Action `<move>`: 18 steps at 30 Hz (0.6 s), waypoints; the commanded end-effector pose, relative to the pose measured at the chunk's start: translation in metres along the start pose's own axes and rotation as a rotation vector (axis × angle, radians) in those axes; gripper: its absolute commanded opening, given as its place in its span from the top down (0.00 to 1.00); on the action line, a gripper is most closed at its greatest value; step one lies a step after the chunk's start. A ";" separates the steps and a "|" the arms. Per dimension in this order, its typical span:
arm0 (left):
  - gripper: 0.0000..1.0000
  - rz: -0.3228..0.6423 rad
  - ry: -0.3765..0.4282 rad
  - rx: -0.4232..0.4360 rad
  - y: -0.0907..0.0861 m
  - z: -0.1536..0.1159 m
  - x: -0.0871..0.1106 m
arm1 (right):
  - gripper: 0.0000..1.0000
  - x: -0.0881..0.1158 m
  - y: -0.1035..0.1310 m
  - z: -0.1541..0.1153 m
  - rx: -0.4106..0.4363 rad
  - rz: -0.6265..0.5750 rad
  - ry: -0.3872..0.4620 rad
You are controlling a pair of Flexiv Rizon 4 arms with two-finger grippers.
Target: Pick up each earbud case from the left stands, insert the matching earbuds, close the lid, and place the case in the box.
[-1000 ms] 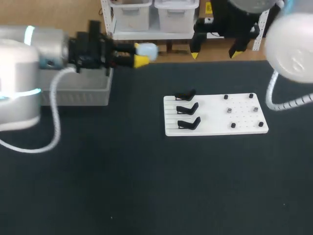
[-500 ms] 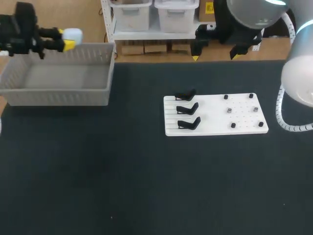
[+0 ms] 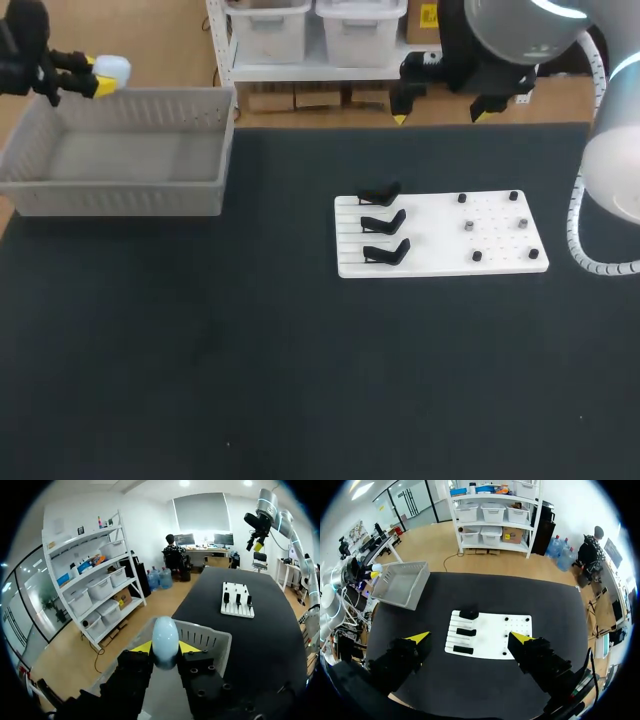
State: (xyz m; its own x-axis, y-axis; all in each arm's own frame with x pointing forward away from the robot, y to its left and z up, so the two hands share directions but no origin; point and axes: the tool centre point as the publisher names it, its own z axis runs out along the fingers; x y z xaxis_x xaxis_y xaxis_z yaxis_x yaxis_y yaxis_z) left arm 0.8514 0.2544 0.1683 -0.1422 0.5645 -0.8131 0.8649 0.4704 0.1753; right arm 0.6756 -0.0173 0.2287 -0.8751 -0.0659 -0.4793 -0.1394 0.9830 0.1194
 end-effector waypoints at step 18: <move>0.00 0.023 -0.032 0.161 0.026 0.015 -0.004 | 0.00 0.002 0.000 0.000 0.000 0.001 -0.006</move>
State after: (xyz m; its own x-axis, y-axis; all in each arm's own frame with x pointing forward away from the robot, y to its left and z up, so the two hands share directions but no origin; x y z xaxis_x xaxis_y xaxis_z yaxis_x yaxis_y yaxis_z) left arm 0.8807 0.2548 0.1679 -0.1069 0.5485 -0.8293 0.9330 0.3435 0.1070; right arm 0.6754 -0.0172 0.2286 -0.8747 -0.0657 -0.4802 -0.1395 0.9830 0.1196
